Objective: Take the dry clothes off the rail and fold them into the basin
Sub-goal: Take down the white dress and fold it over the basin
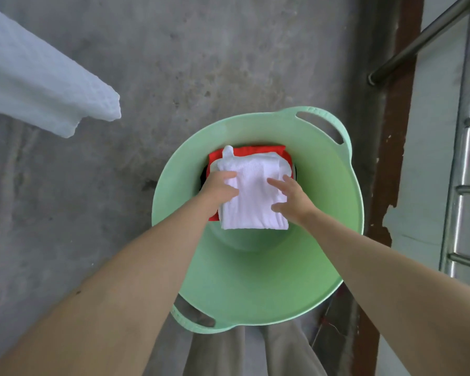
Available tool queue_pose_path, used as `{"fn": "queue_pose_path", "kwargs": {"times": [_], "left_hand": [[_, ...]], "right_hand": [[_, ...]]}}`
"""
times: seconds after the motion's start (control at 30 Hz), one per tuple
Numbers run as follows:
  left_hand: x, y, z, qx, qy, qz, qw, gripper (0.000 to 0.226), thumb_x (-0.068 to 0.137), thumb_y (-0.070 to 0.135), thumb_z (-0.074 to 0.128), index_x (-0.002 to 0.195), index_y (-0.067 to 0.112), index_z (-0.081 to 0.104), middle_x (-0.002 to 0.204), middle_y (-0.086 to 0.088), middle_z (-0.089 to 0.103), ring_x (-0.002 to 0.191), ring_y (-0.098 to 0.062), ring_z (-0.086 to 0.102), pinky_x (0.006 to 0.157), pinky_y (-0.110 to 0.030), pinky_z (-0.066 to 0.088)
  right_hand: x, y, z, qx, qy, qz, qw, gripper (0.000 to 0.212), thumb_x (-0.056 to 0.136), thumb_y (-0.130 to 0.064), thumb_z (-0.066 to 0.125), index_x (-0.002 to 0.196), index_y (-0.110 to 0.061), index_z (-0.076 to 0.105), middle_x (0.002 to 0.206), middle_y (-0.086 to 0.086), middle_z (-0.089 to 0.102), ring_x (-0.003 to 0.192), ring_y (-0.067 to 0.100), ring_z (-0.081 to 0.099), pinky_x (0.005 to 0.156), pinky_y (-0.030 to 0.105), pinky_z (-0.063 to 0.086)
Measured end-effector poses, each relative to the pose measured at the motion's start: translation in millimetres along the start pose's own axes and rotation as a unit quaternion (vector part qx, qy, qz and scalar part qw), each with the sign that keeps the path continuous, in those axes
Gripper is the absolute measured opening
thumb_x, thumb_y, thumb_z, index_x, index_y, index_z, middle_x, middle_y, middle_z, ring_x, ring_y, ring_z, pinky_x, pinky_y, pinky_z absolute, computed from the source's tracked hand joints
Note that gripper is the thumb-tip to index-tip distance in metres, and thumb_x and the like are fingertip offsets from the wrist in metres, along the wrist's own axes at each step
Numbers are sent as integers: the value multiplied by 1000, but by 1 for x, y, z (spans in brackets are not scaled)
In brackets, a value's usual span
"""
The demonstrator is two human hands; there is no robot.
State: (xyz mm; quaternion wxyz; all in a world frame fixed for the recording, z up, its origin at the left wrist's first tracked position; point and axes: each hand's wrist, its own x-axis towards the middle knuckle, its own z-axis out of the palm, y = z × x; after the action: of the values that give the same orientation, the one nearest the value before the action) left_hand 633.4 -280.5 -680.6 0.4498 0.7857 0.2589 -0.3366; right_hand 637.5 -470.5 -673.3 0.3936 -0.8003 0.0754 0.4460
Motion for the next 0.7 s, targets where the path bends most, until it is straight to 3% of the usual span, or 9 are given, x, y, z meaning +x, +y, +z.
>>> {"fn": "queue_pose_path", "kwargs": {"times": [0.2,0.33,0.5,0.6,0.7], "left_hand": [[9,16,-4,-51,53,67,995,61,76,-13,58,134,6,49,149,-9,28,136,-22,35,110,-35,35],[2,-3,-15,-72,34,38,996,71,75,-22,49,139,8,44,151,-3,25,133,-19,37,102,-28,39],[-24,-3,-21,-43,-13,35,998,63,75,-22,49,131,6,52,150,-2,30,134,-21,38,107,-36,39],[-45,11,-27,-45,-3,16,999,60,78,-17,49,132,9,53,144,-3,38,131,-20,40,104,-33,41],[-72,29,-34,-77,1,-9,997,47,83,-10,50,122,13,60,122,-5,55,113,-19,53,93,-33,49]], "right_hand": [[7,-13,-4,76,-11,-6,997,66,85,6,59,139,-28,46,158,-4,14,143,18,23,114,32,26],[0,-21,4,99,-16,-9,995,67,86,5,57,141,-30,43,159,-4,11,145,16,20,113,31,25],[-22,-19,5,105,-26,2,994,66,85,7,54,139,-30,45,158,-4,13,143,18,25,106,36,39],[-42,-22,-3,134,-8,19,991,59,84,4,55,134,-27,51,149,-3,35,134,19,38,105,40,41],[-65,-36,-12,137,-5,7,991,44,86,3,52,120,-24,61,121,0,58,104,15,57,84,28,50]]}}
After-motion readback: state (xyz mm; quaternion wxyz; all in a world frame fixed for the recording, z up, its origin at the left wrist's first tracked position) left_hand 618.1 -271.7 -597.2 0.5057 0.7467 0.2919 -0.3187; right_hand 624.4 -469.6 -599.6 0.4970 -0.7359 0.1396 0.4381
